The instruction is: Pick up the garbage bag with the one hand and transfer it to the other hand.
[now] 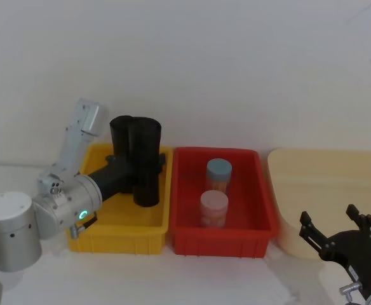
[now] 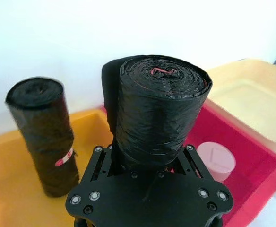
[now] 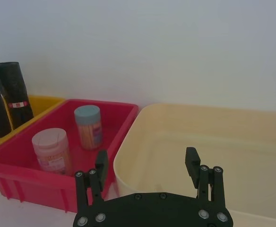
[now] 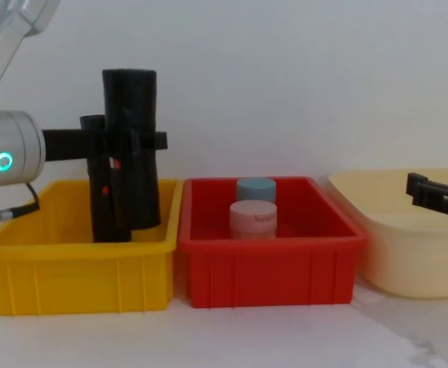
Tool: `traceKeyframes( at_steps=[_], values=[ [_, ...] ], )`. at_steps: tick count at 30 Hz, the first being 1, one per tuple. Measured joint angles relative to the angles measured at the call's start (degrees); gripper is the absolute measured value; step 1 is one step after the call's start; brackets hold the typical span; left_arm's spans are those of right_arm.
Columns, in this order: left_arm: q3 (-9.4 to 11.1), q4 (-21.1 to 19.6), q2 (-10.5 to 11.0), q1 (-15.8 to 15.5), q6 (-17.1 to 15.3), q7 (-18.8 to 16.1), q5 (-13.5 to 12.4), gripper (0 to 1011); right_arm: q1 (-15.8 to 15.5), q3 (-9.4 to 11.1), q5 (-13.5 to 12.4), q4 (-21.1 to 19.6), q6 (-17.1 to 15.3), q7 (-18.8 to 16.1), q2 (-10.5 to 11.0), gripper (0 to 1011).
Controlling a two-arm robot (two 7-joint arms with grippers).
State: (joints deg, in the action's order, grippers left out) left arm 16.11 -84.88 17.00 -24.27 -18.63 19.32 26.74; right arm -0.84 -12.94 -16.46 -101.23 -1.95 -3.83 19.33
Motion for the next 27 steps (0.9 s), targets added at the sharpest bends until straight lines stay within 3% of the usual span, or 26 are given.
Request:
traceKeyframes(
  at_steps=[13,27],
  values=[
    [0.93,-0.70,1.89,-2.20,-2.15,4.22,2.07,439,0.00,0.00,0.00,0.00,0.00,0.00,0.00,1004],
    [3.25,1.25,3.10,-7.19,-3.18,8.71,2.70,439,0.00,0.00,0.00,0.00,0.00,0.00,0.00,1004]
  ],
)
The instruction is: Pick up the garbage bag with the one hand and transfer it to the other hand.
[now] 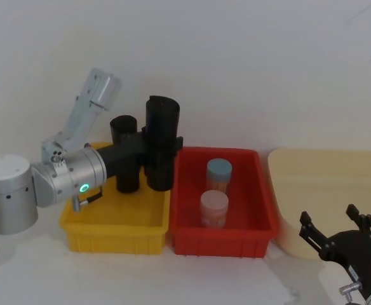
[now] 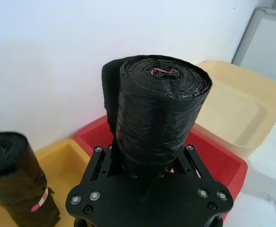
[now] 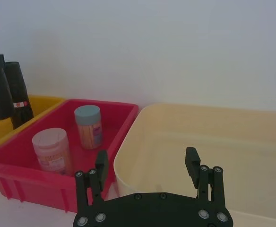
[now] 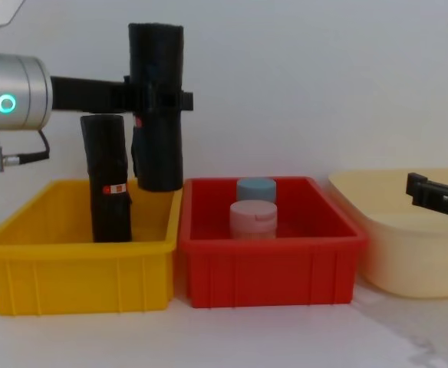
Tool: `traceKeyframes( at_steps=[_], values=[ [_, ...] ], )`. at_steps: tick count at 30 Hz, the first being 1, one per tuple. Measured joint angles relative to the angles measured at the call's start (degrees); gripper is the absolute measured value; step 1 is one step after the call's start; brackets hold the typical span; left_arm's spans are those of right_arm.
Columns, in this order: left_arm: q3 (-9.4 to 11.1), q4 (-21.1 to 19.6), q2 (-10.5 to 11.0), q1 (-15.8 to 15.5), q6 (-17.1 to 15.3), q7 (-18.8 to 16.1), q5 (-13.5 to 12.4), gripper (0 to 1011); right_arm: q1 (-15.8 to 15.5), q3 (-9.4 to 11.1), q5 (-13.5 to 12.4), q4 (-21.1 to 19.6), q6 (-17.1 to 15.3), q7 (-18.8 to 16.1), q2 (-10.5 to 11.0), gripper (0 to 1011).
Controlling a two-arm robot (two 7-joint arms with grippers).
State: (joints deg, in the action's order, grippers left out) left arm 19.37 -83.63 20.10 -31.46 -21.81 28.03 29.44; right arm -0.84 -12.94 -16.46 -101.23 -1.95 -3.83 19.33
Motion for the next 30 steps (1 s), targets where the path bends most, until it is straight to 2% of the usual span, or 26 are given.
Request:
traceKeyframes(
  at_steps=[12,23,30],
  values=[
    [1.85,3.34,-0.95,-3.07,0.73,2.34,0.61,439,0.00,0.00,0.00,0.00,0.00,0.00,0.00,1004],
    [4.25,8.33,-3.23,-5.26,2.34,4.91,1.35,439,0.00,0.00,0.00,0.00,0.00,0.00,0.00,1005],
    [5.55,12.01,-5.05,-6.91,4.81,6.77,1.79,439,0.00,0.00,0.00,0.00,0.00,0.00,0.00,1005]
  ],
)
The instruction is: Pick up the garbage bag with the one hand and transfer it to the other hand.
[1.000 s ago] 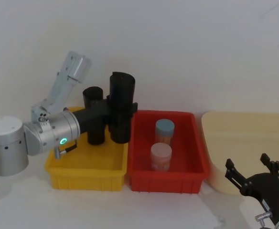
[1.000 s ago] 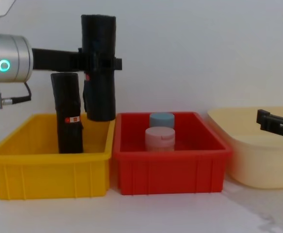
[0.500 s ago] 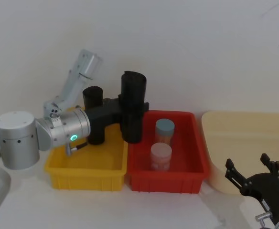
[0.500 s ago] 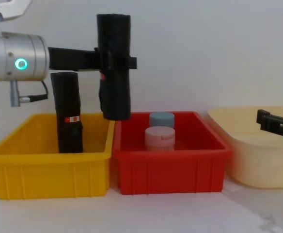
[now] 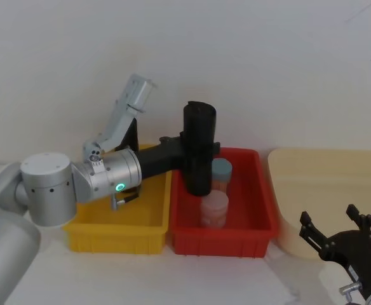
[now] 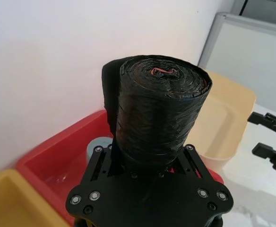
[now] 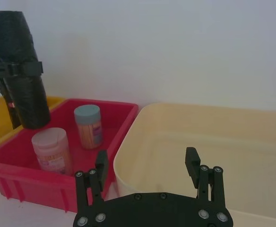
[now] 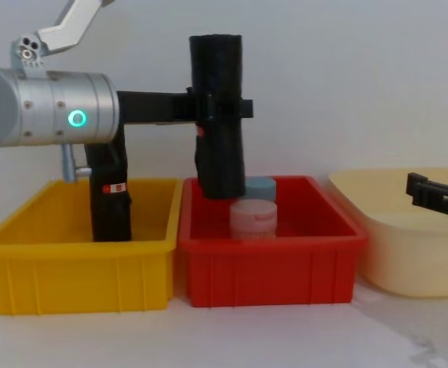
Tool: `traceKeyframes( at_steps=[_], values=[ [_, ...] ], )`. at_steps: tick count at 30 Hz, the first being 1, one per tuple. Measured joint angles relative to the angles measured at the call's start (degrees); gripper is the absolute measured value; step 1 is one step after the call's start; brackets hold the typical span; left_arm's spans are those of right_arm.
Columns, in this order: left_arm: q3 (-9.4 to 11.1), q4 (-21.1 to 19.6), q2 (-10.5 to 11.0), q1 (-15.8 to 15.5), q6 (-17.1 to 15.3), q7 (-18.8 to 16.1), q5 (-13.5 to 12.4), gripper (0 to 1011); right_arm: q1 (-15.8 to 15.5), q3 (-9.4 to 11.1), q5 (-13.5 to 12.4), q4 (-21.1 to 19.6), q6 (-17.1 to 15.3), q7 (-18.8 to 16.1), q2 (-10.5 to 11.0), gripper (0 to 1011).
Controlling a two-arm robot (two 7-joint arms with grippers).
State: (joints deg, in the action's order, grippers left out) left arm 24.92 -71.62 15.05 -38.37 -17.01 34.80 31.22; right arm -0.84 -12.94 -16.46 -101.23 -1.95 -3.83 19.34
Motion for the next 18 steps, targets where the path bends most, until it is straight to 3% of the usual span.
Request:
traceKeyframes(
  at_steps=[18],
  values=[
    [1.82,3.30,-1.42,-2.68,2.81,2.88,0.89,439,0.00,0.00,0.00,0.00,0.00,0.00,0.00,1005]
  ],
)
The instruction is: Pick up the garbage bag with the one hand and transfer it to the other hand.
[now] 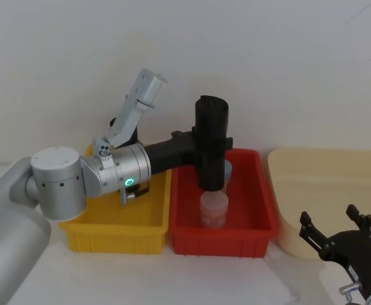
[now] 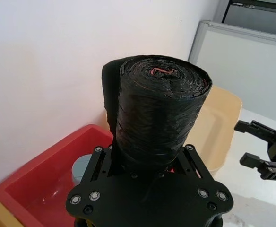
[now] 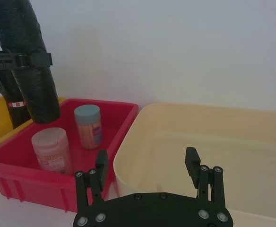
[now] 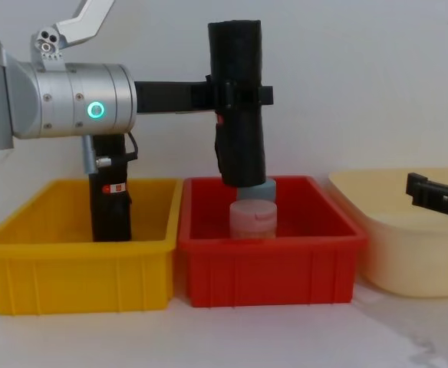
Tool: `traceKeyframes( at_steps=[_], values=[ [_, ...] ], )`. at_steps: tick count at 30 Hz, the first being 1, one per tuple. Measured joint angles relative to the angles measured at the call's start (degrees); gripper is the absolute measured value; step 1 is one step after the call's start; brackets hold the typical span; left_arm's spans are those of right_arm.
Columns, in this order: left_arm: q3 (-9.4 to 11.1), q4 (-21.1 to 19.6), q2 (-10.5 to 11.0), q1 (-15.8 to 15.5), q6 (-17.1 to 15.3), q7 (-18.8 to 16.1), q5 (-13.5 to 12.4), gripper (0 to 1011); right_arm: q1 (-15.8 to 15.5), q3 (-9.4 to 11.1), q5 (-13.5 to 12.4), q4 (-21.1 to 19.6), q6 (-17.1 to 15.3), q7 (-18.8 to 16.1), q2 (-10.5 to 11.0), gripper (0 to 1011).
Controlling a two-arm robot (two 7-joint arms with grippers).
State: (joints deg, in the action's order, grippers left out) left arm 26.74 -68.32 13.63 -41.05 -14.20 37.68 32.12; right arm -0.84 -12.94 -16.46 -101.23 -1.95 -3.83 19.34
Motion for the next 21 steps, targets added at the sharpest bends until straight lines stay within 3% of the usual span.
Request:
traceKeyframes(
  at_steps=[13,21],
  values=[
    [0.92,0.37,0.01,-0.66,-0.23,1.46,0.88,439,0.01,0.06,-0.03,-0.16,0.00,-0.20,0.02,1004],
    [1.16,0.45,0.04,-0.83,-0.40,1.84,1.13,439,0.91,0.76,-1.15,-2.68,-0.47,-2.49,1.01,1004]
  ],
)
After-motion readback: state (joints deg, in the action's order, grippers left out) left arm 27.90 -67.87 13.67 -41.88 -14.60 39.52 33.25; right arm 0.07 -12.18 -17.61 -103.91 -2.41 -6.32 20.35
